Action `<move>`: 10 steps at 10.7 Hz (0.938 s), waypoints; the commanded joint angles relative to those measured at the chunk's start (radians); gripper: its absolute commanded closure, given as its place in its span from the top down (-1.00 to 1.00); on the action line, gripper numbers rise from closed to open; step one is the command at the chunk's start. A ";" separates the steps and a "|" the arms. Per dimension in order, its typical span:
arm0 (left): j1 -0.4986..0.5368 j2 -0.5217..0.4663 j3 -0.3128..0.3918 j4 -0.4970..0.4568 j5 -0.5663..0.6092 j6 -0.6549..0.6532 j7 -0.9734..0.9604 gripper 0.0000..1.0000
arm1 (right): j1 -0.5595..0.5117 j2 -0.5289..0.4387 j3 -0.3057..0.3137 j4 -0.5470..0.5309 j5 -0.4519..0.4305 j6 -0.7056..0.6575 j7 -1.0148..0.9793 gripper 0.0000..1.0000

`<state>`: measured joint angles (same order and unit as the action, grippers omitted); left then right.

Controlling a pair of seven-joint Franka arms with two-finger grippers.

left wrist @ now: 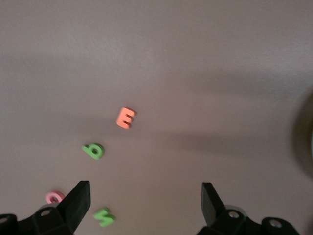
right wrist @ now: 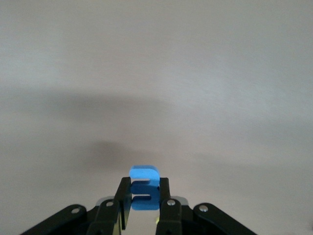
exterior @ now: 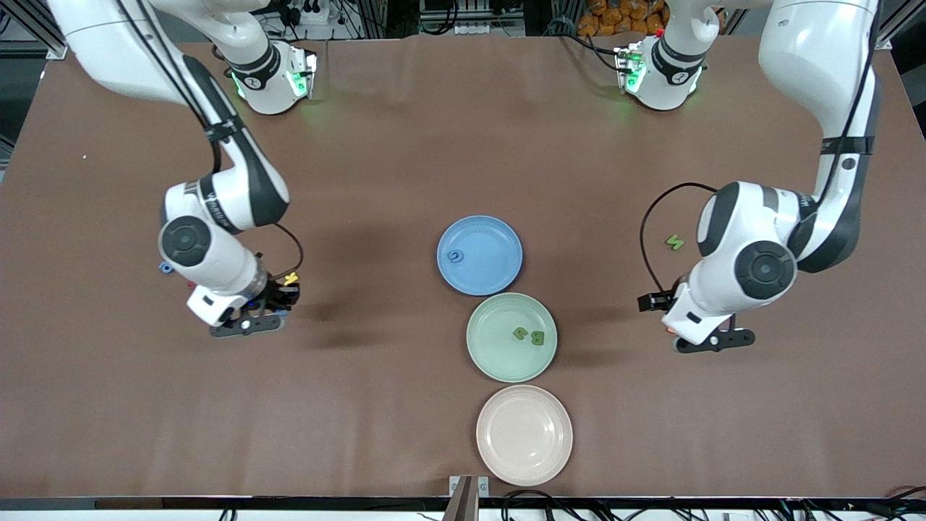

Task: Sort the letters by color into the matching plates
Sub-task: 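Carry blue m toward the blue plate while the left gripper reaches green b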

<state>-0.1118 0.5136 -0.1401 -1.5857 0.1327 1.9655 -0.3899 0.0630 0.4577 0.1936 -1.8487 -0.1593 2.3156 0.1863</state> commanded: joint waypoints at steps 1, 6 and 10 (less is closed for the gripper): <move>0.108 -0.138 -0.016 -0.271 0.021 0.233 0.217 1.00 | 0.116 0.007 0.000 0.051 0.011 -0.021 -0.011 -0.62; 0.197 -0.155 -0.015 -0.564 0.021 0.655 0.434 1.00 | 0.296 0.048 0.001 0.107 0.011 -0.019 -0.016 -0.61; 0.247 -0.115 -0.015 -0.626 0.021 0.795 0.561 1.00 | 0.434 0.176 0.004 0.238 0.011 -0.019 -0.011 -0.61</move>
<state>0.1075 0.3970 -0.1420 -2.1770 0.1346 2.6962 0.1062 0.4430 0.5422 0.2001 -1.7180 -0.1587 2.3120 0.1852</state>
